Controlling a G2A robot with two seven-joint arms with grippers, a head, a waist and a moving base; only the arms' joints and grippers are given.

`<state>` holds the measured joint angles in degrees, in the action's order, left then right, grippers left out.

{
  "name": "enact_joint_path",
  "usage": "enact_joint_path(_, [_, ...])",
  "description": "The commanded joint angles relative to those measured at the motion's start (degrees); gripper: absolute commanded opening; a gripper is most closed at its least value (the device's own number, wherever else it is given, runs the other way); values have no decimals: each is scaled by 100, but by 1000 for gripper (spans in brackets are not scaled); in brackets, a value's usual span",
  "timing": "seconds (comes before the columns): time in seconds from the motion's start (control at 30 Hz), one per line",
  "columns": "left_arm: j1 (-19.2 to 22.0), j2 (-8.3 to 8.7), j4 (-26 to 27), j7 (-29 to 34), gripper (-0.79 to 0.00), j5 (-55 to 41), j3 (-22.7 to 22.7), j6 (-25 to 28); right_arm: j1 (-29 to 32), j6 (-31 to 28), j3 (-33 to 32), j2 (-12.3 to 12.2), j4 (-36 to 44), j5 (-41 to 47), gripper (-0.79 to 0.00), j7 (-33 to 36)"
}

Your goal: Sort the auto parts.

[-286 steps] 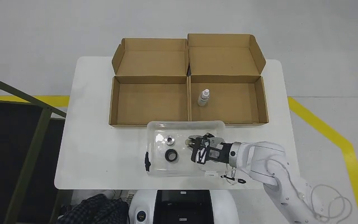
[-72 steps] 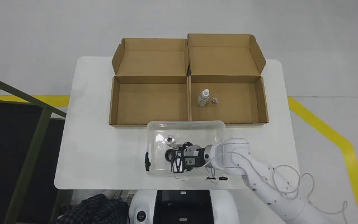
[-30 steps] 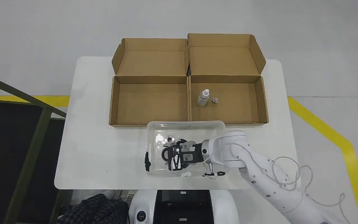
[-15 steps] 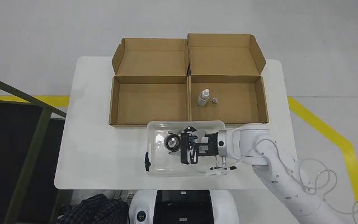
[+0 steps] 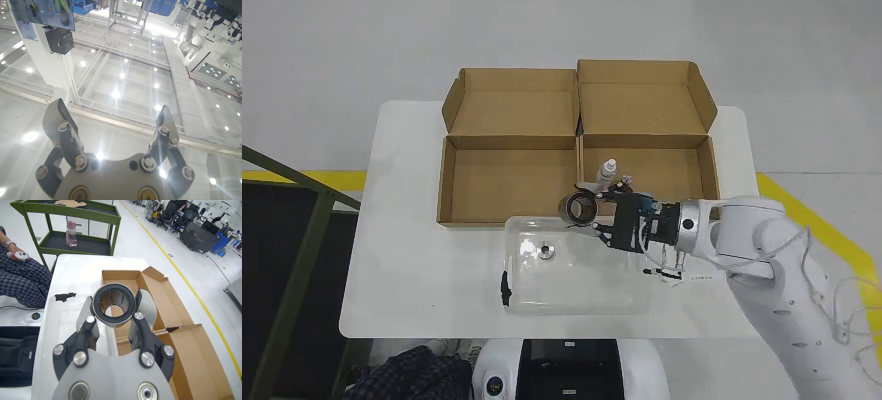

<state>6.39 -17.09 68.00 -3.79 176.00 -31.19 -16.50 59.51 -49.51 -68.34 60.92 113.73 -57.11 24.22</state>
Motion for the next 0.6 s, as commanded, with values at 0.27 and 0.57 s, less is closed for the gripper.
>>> enact_joint_path(0.27, [0, 0, 0, 0, 0, 0, 0, 0, 97, 24, -370, -69, 71, 204, -785, -118])
enact_joint_path(0.57, [0, 0, 0, 0, 0, 0, 0, 0, 128, 68, -537, -107, 34, 289, -785, -253])
